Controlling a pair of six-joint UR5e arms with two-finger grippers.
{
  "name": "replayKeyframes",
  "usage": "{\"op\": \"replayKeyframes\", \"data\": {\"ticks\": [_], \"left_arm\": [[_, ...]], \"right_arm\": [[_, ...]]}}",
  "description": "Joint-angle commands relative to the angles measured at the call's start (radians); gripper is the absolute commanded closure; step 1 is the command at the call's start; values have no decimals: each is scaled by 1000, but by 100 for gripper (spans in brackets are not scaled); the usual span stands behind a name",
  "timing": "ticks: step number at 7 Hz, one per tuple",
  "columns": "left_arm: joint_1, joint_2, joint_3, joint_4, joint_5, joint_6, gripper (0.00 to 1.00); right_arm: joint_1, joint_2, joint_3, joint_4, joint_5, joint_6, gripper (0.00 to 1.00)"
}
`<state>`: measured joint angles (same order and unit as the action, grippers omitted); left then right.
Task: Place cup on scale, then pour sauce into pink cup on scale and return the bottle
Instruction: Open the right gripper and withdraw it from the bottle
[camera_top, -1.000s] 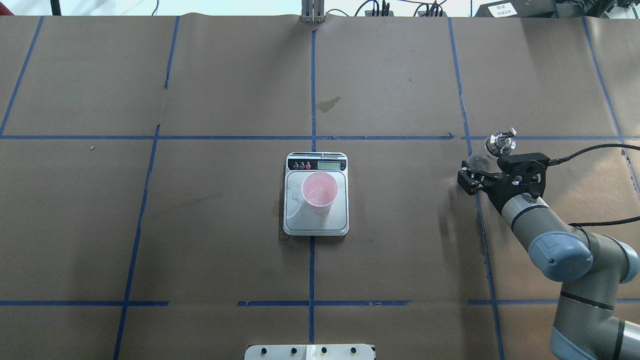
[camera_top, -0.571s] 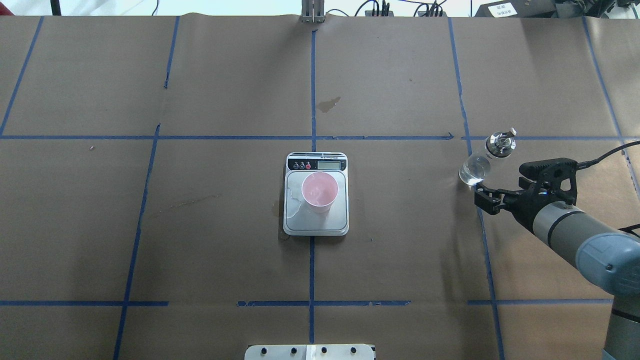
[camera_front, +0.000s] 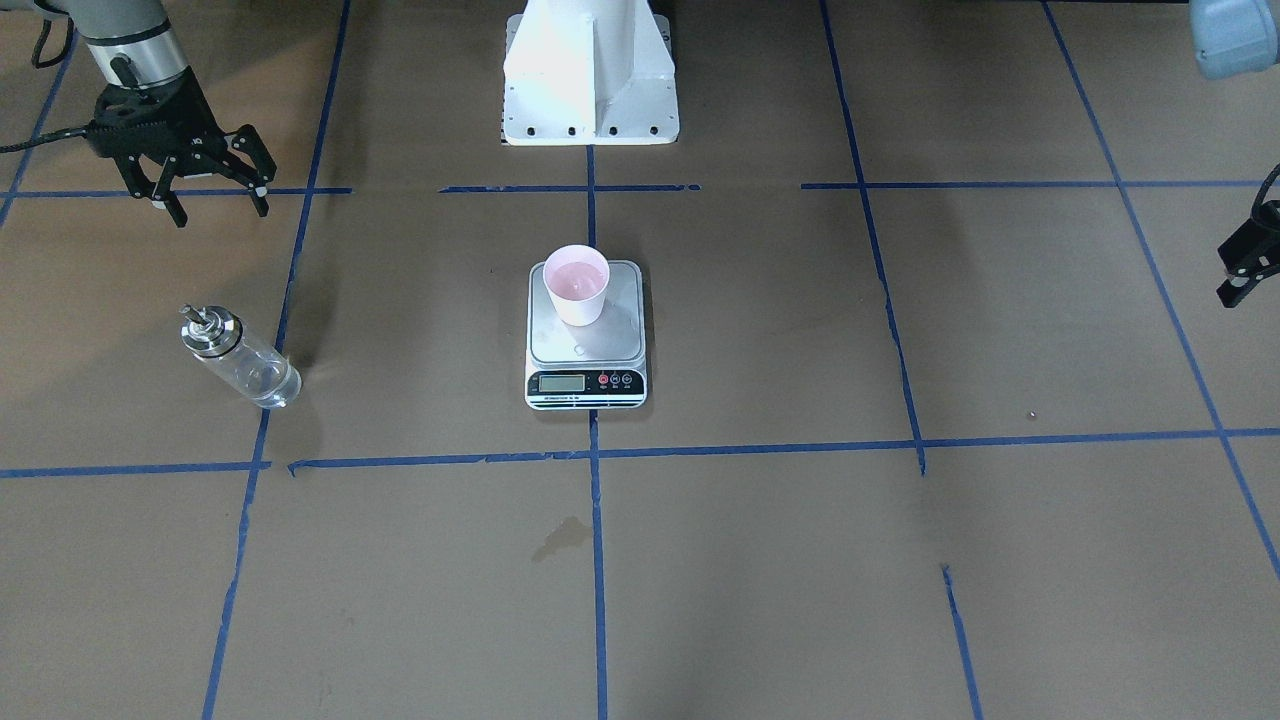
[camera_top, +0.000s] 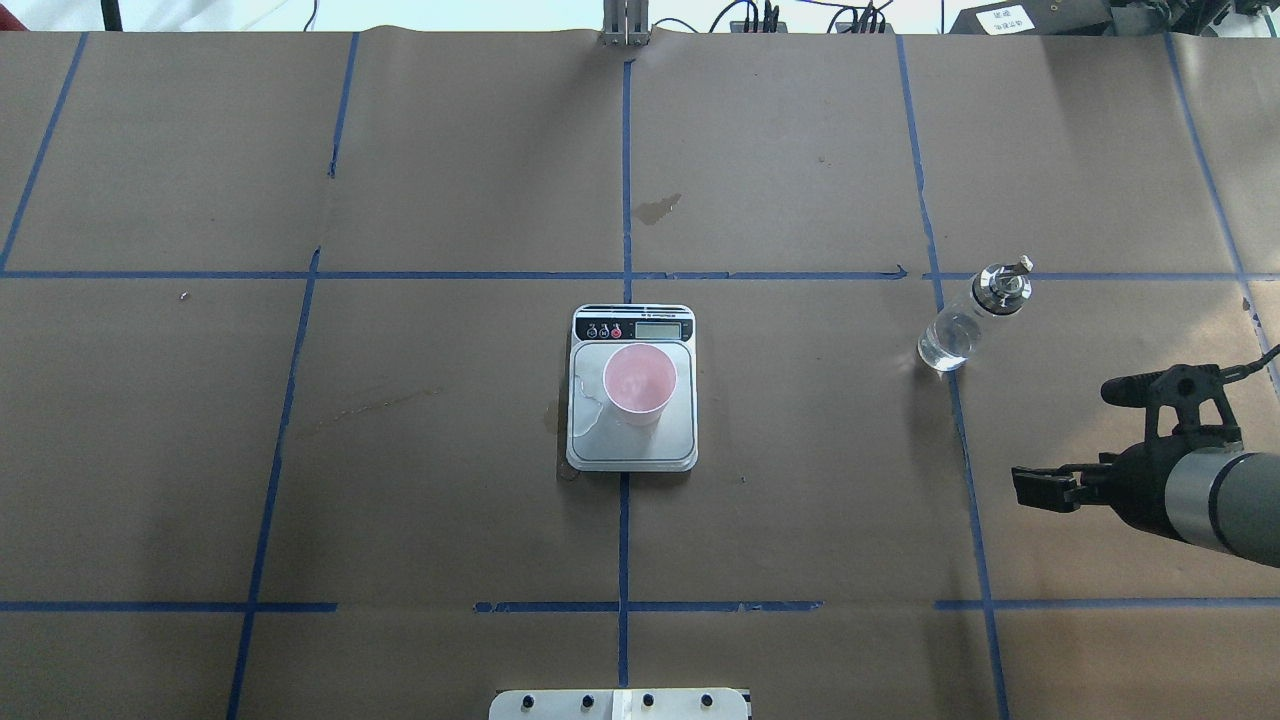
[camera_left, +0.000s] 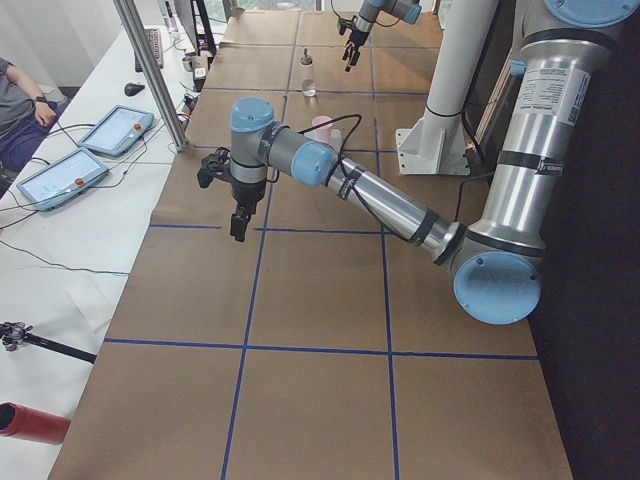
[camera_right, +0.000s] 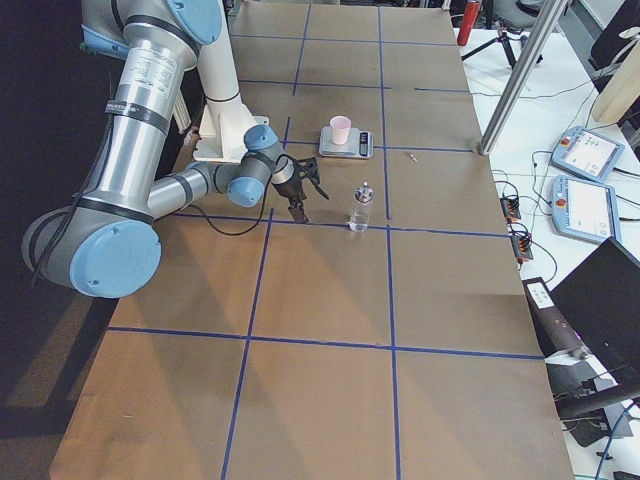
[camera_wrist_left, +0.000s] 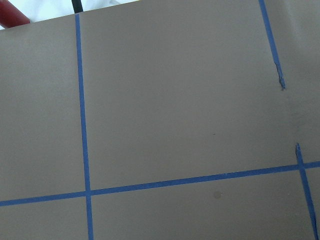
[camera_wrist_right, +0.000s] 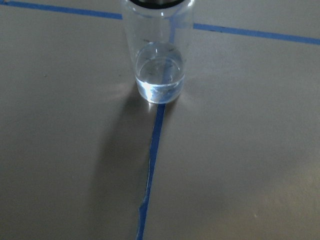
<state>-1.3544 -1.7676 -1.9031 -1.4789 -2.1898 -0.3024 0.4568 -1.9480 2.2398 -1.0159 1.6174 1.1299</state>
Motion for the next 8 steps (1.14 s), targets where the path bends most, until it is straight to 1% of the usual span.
{"op": "replayKeyframes", "data": {"ticks": [1, 2, 3, 4, 5, 6, 7, 8], "left_arm": [[0, -1, -1, 0, -2, 0, 0], [1, -3, 1, 0, -2, 0, 0], [1, -3, 3, 0, -2, 0, 0], [1, -3, 7, 0, -2, 0, 0], [0, 2, 1, 0, -2, 6, 0], [-5, 5, -2, -1, -2, 15, 0], [-12, 14, -1, -1, -2, 32, 0], [-32, 33, 16, 5, -5, 125, 0]], "right_arm": [[189, 67, 92, -233, 320, -53, 0], [295, 75, 84, -297, 429, -196, 0], [432, 113, 72, -410, 531, -392, 0], [565, 195, 45, -561, 612, -580, 0], [688, 284, -18, -701, 683, -787, 0], [797, 303, -81, -769, 732, -993, 0], [906, 300, -163, -773, 755, -1151, 0], [987, 303, -258, -771, 760, -1302, 0]]}}
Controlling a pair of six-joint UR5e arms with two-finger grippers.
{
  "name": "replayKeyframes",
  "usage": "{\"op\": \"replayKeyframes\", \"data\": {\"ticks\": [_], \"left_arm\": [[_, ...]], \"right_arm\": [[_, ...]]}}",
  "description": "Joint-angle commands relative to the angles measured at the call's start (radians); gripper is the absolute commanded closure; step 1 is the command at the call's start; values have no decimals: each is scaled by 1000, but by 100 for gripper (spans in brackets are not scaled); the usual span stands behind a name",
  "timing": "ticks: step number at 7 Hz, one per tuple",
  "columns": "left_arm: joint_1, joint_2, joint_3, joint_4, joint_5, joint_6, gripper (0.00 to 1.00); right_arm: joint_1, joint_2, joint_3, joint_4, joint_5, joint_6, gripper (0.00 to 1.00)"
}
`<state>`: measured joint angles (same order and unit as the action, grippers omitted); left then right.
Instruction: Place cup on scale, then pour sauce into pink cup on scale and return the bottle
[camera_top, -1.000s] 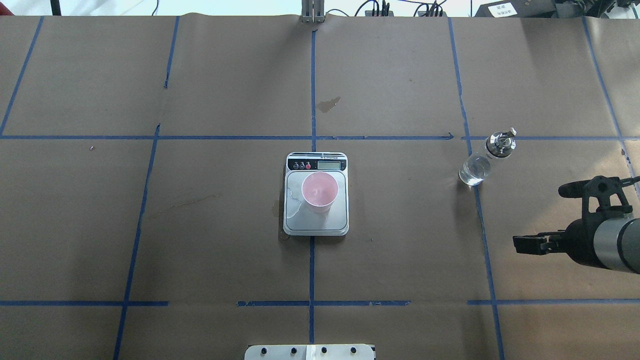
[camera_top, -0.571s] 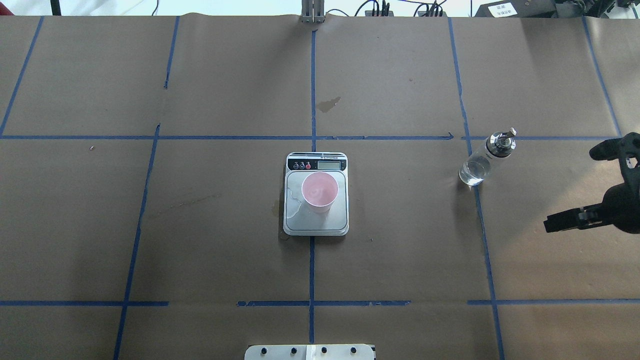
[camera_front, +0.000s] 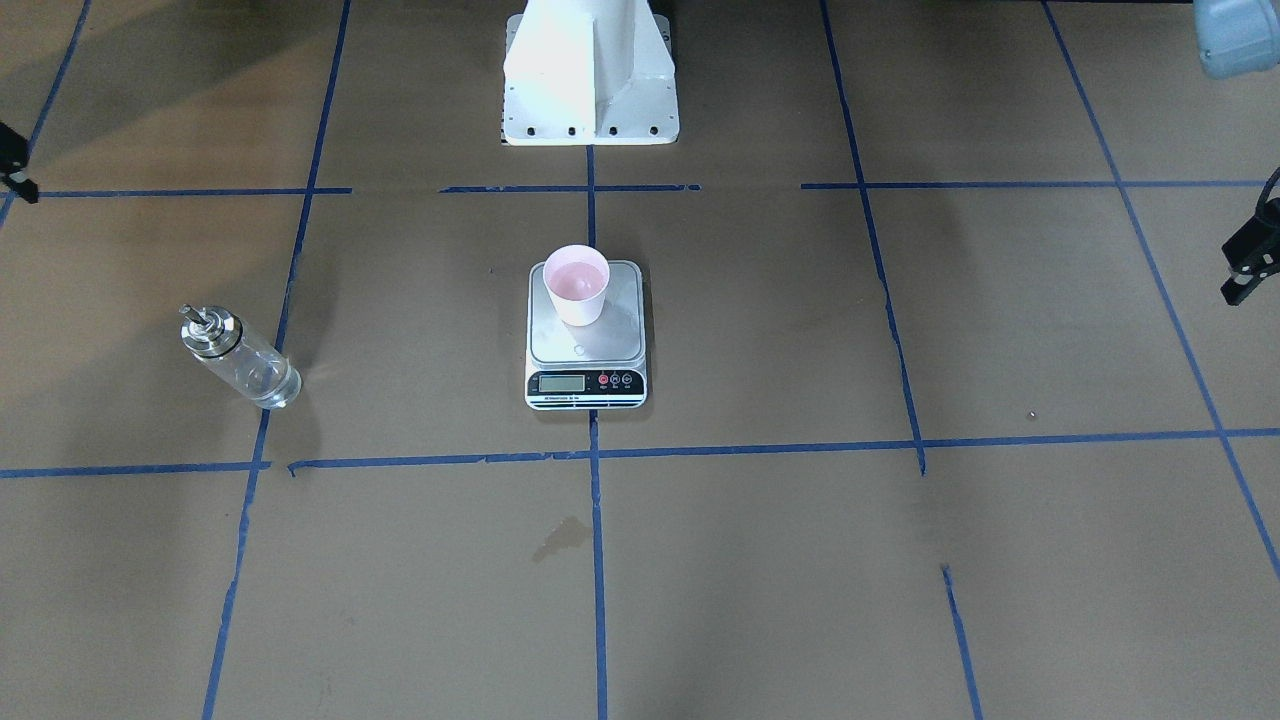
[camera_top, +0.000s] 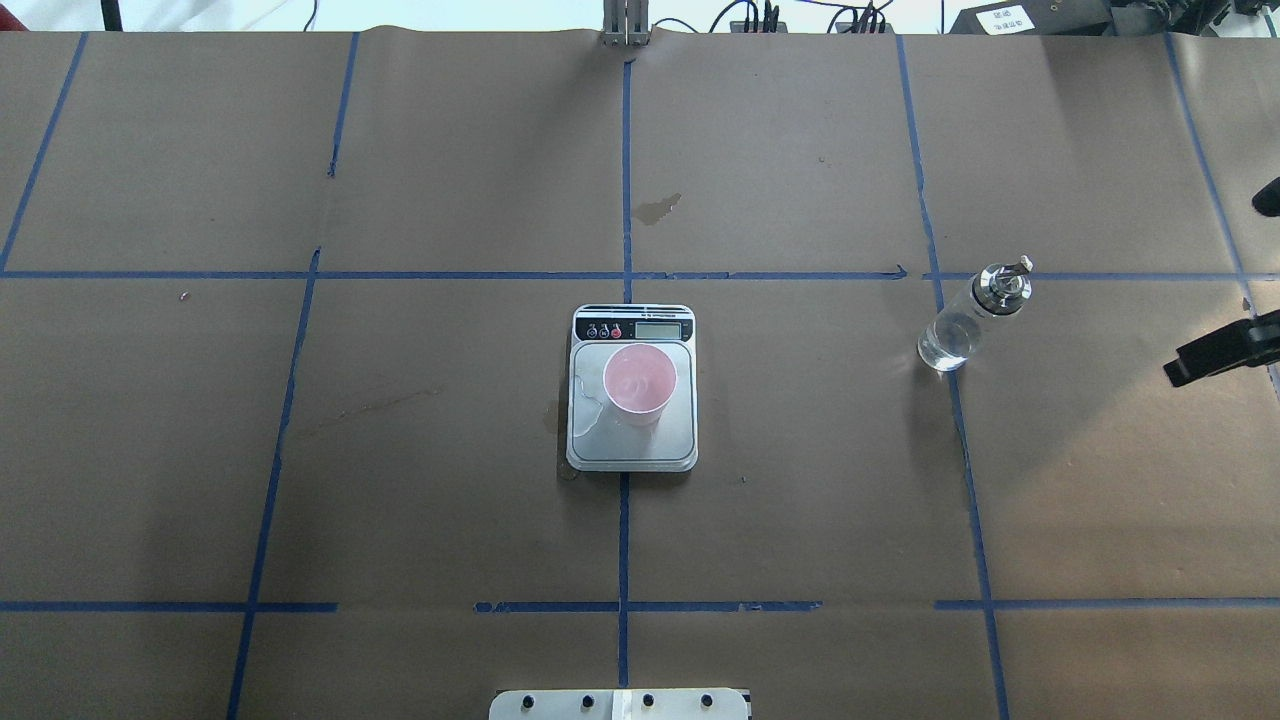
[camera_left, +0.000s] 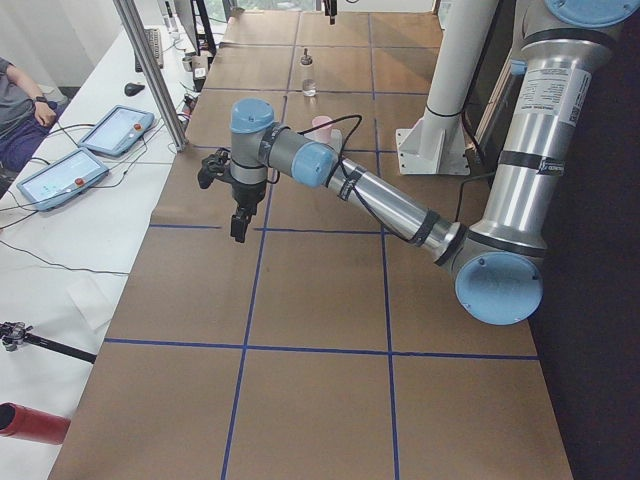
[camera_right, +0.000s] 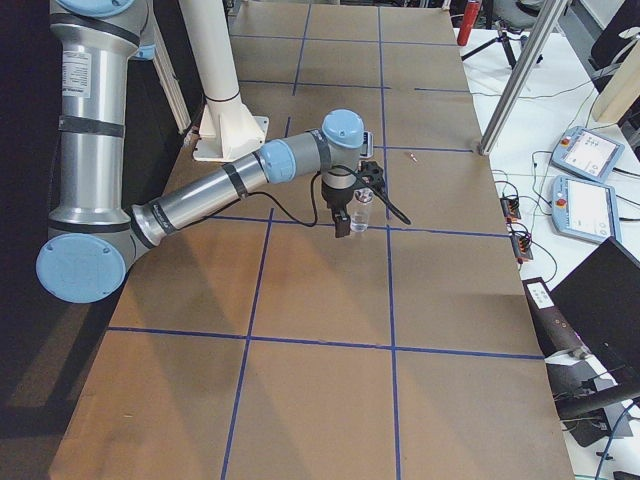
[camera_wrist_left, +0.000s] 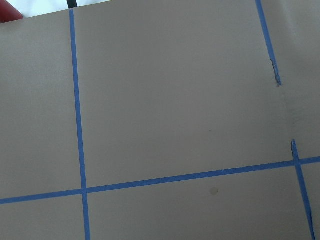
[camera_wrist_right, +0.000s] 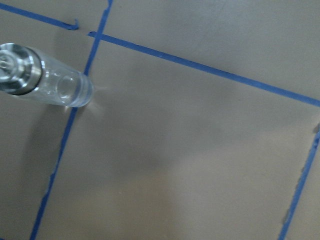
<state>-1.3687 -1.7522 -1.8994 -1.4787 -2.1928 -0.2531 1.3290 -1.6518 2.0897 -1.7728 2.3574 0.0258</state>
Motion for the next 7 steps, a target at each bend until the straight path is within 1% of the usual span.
{"op": "replayKeyframes", "data": {"ticks": [1, 2, 3, 4, 5, 6, 7], "left_arm": [[-76, 54, 60, 3, -36, 235, 0], [-187, 101, 125, -2, -85, 432, 0], [-238, 138, 173, -5, -97, 507, 0], [-245, 219, 195, -53, -93, 502, 0], [-243, 215, 280, -171, -102, 502, 0], [-243, 229, 296, -240, -102, 514, 0], [-242, 227, 306, -273, -90, 509, 0]], "right_arm": [[198, 3, -223, -4, 26, -310, 0], [231, -2, -259, 13, 49, -351, 0], [229, 0, -266, 16, -23, -339, 0], [228, 6, -295, 18, -86, -339, 0], [225, 16, -313, 21, -101, -331, 0], [226, 32, -321, 20, -96, -251, 0], [226, 32, -310, 21, -92, -198, 0]]}}
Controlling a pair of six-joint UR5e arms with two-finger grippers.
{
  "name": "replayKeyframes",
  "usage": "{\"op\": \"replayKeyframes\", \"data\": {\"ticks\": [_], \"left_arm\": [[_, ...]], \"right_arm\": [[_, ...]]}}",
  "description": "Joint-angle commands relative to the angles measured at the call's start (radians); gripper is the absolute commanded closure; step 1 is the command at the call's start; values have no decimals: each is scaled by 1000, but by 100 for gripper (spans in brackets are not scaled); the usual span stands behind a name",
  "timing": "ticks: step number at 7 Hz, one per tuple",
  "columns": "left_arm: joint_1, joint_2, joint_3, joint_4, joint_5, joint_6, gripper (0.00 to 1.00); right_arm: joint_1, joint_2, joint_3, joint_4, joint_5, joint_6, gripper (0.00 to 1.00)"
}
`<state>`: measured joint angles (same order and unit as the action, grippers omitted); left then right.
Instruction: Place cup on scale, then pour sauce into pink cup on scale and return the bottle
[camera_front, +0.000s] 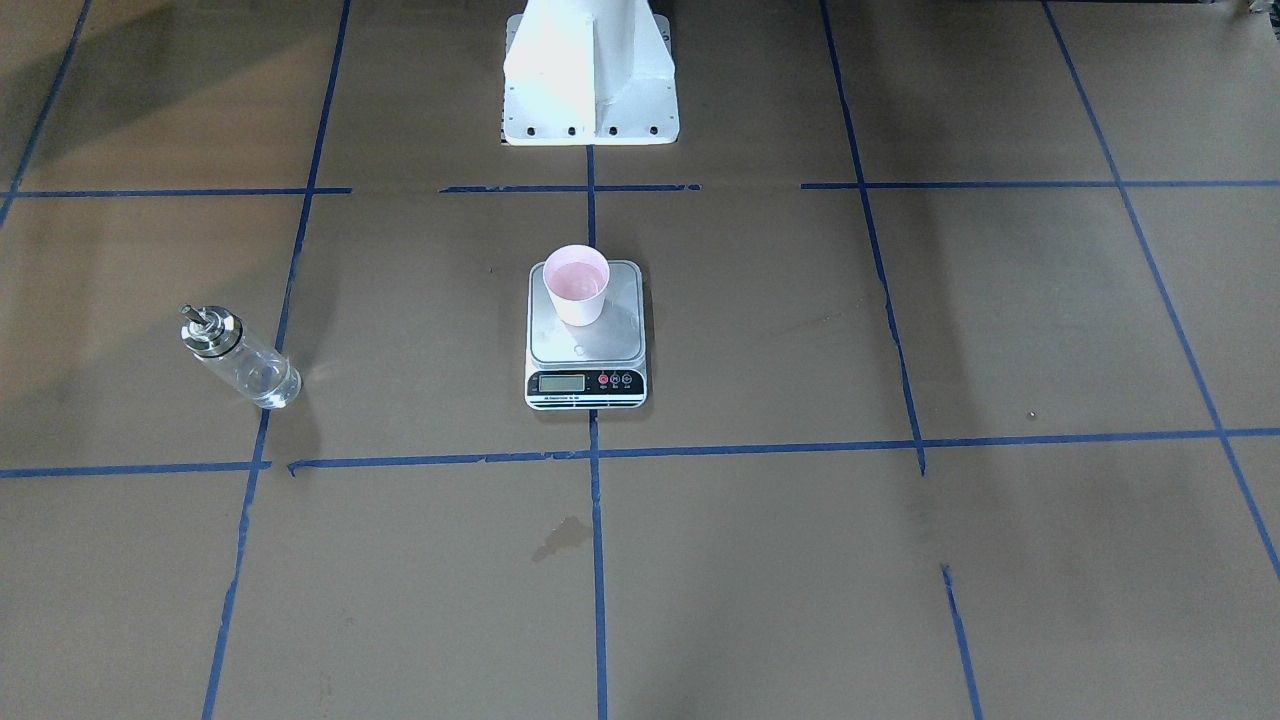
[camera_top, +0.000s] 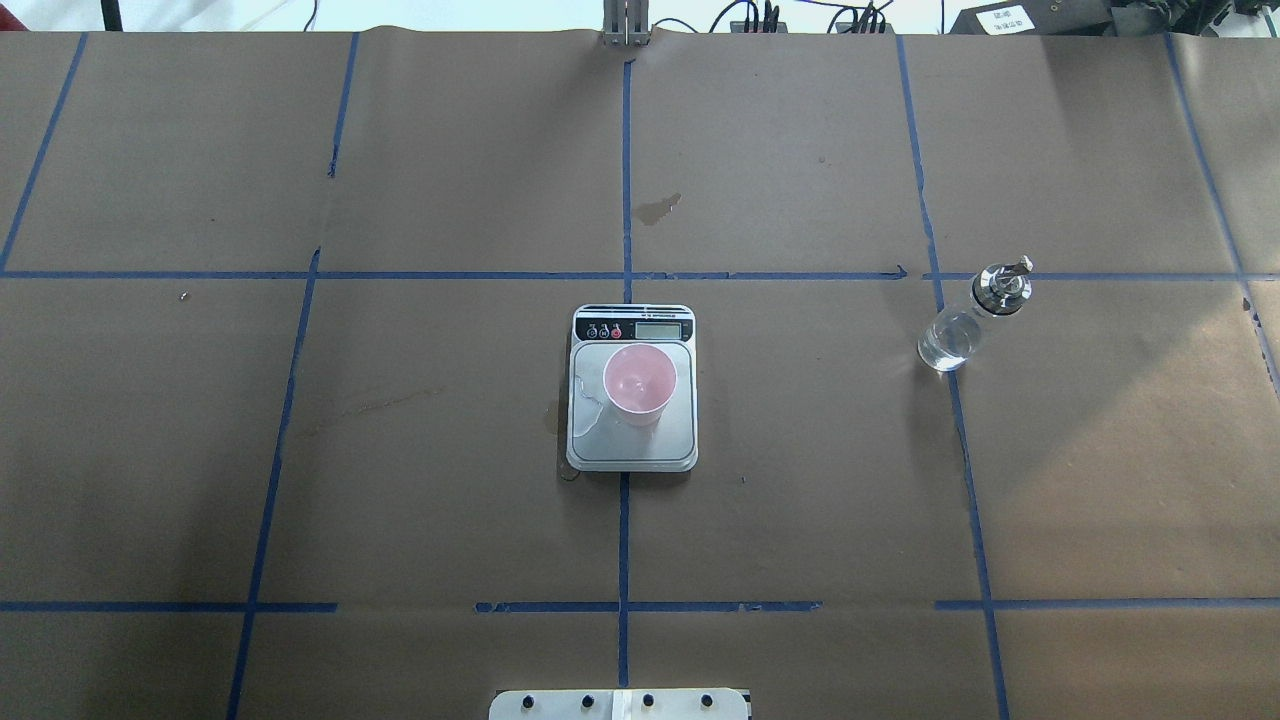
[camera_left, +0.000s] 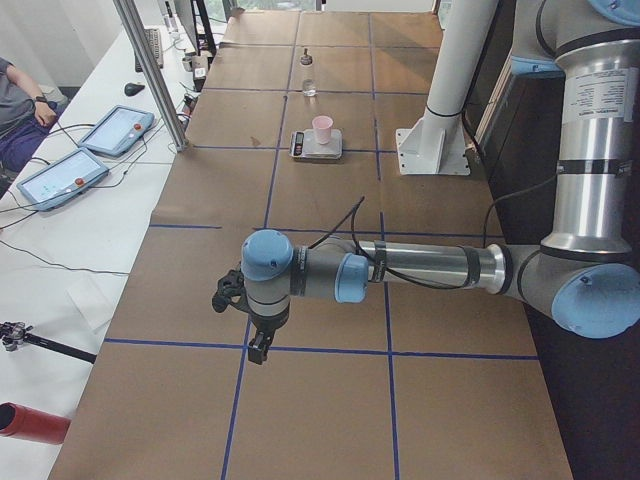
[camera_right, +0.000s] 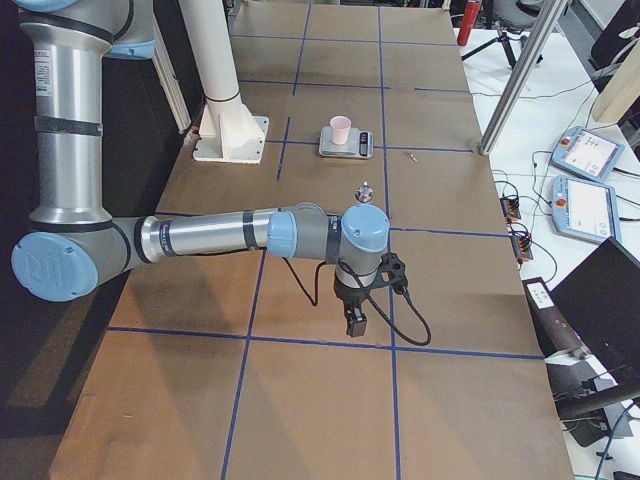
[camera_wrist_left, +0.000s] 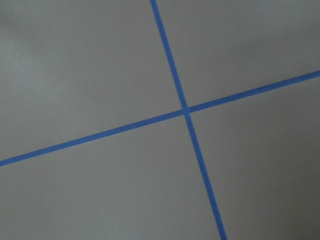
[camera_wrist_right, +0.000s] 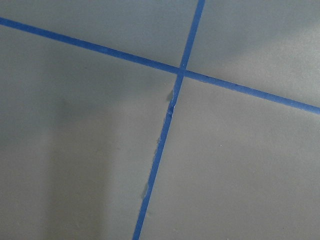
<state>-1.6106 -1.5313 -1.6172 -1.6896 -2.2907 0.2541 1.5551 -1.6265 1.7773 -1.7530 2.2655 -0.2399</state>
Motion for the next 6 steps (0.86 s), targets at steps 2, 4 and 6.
{"op": "replayKeyframes", "data": {"ticks": [2, 4, 6], "left_arm": [[6, -3, 10, -48, 64, -124, 0], [49, -3, 8, -3, 60, -144, 0], [49, -4, -22, 97, 57, -139, 0]], "right_arm": [[0, 10, 1, 1, 5, 70, 0], [0, -2, -13, 0, 70, 71, 0], [0, -1, -33, 0, 88, 98, 0]]}}
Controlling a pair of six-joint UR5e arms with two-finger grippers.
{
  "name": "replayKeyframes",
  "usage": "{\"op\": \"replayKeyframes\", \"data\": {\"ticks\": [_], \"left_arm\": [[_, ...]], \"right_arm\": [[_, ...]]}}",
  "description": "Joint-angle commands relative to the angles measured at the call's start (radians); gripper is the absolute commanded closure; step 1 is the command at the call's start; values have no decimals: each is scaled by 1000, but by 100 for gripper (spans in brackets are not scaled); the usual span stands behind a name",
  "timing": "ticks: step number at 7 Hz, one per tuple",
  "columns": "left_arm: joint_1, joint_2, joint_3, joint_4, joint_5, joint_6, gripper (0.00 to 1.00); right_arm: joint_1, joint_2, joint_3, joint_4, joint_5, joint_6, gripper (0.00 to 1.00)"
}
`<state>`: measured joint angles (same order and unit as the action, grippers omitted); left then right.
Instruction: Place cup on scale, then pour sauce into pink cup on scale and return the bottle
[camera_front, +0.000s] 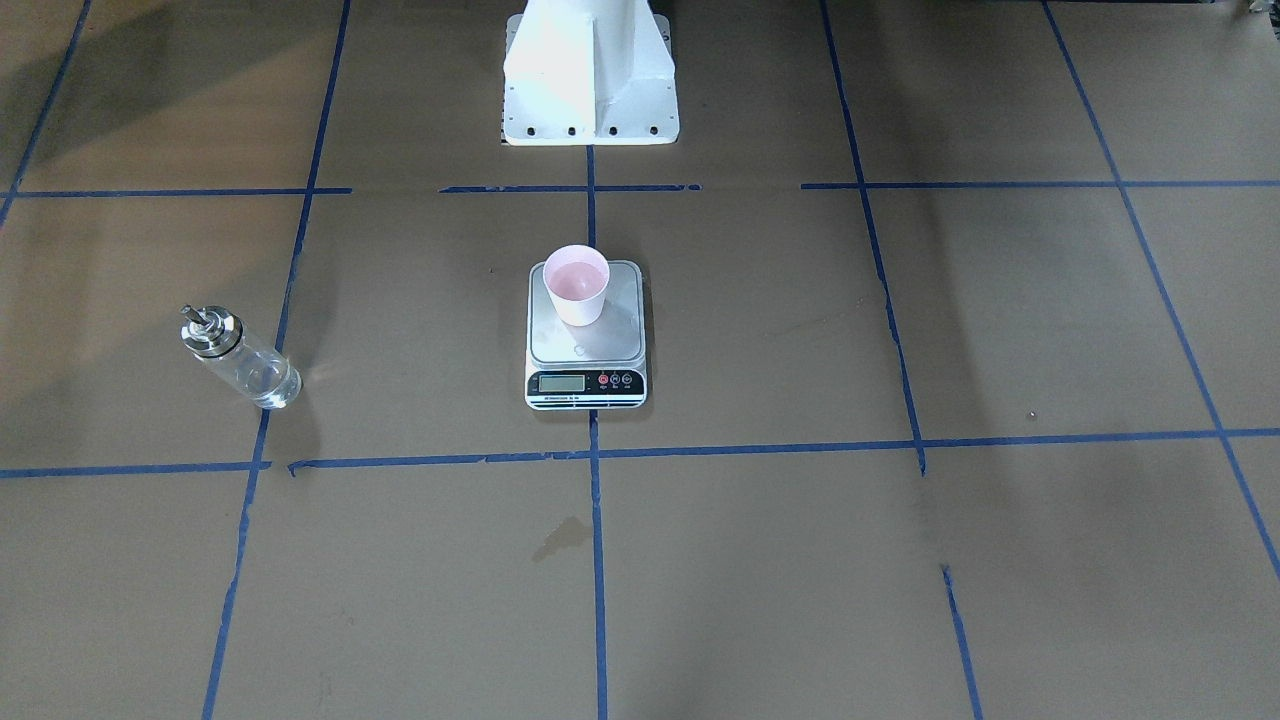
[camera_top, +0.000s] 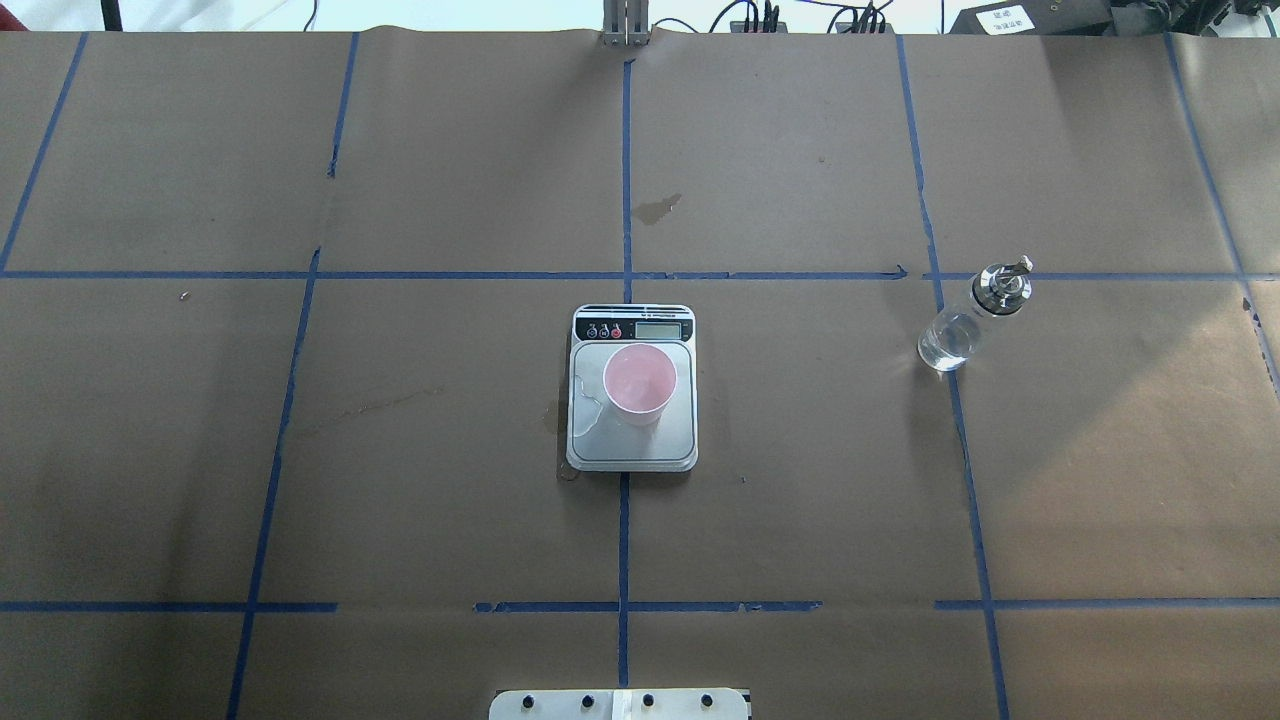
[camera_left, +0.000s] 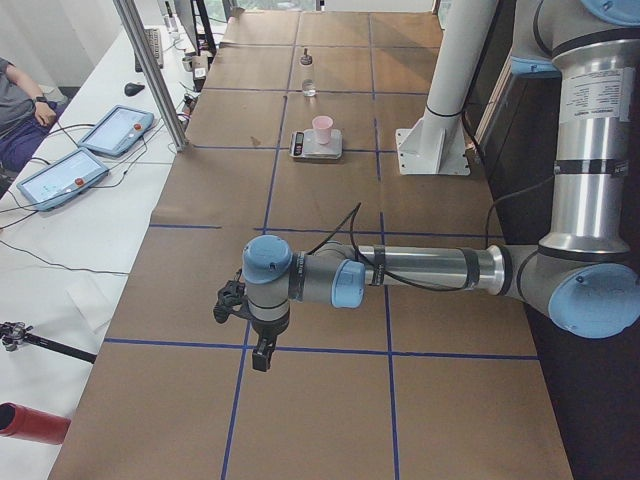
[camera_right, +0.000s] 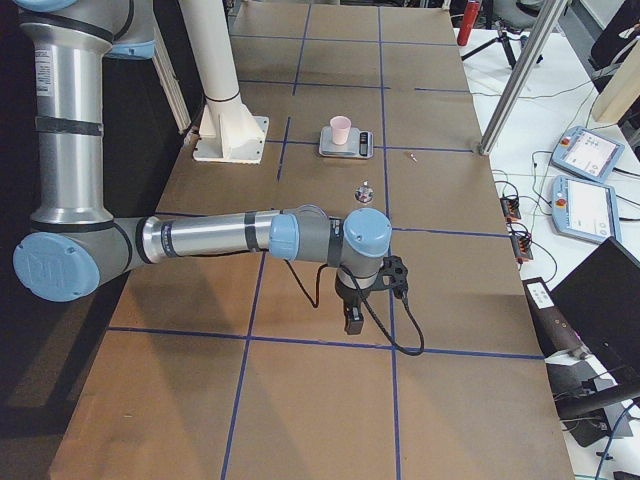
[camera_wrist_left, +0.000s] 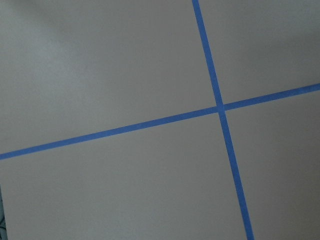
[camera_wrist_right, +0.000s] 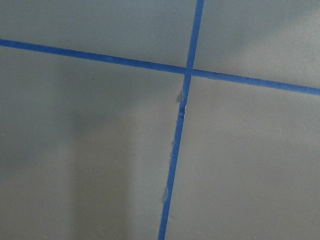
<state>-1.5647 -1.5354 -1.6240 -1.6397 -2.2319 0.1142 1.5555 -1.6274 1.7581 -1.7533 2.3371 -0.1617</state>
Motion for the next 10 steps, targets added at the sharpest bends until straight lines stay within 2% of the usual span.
{"op": "replayKeyframes", "data": {"ticks": [1, 3, 5, 10], "left_arm": [[3, 0, -16, 54, -5, 5, 0], [2, 1, -16, 51, -6, -5, 0], [2, -3, -17, 38, -6, -103, 0], [2, -5, -14, 38, -6, -111, 0]], "right_arm": [[0, 9, -53, 53, 19, 28, 0], [0, 9, -153, 278, 16, 138, 0], [0, 8, -158, 298, 21, 162, 0], [-2, 8, -163, 296, 19, 163, 0]]}}
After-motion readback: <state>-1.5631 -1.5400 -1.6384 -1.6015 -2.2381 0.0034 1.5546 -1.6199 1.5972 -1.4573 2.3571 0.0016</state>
